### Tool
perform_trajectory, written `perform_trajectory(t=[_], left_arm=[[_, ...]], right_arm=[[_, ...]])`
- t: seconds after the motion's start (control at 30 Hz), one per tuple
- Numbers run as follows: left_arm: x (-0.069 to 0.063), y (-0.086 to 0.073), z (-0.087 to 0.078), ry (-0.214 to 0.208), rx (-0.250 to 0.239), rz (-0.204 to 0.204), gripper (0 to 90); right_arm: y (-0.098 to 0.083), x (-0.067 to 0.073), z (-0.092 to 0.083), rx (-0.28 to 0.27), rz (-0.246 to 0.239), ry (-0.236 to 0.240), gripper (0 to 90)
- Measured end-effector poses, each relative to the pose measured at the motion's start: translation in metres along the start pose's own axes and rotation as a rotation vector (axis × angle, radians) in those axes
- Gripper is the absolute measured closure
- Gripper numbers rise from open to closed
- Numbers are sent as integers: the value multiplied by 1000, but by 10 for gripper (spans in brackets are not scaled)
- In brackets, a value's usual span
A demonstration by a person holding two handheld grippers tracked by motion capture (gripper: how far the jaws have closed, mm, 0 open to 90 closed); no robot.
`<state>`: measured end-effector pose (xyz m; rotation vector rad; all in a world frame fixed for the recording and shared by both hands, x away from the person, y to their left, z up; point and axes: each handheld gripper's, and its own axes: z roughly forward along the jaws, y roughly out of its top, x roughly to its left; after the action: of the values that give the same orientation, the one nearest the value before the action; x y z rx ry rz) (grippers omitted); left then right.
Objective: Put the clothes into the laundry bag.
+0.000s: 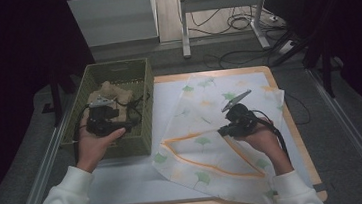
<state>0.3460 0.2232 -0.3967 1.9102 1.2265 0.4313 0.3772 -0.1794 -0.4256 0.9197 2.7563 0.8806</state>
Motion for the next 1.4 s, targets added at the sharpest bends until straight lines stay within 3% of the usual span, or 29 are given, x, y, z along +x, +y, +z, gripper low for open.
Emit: perform_trajectory(t=[0.4, 1.1, 1.4], left_arm=[[13, 16, 6, 39, -10, -20, 169], [41, 33, 28, 96, 36, -51, 170], [53, 33, 38, 119, 59, -61, 166]], right_arm=[[0, -1, 1, 5, 5, 4, 873], [-1, -2, 2, 6, 8, 3, 873], [-1, -2, 1, 3, 10, -1, 873]])
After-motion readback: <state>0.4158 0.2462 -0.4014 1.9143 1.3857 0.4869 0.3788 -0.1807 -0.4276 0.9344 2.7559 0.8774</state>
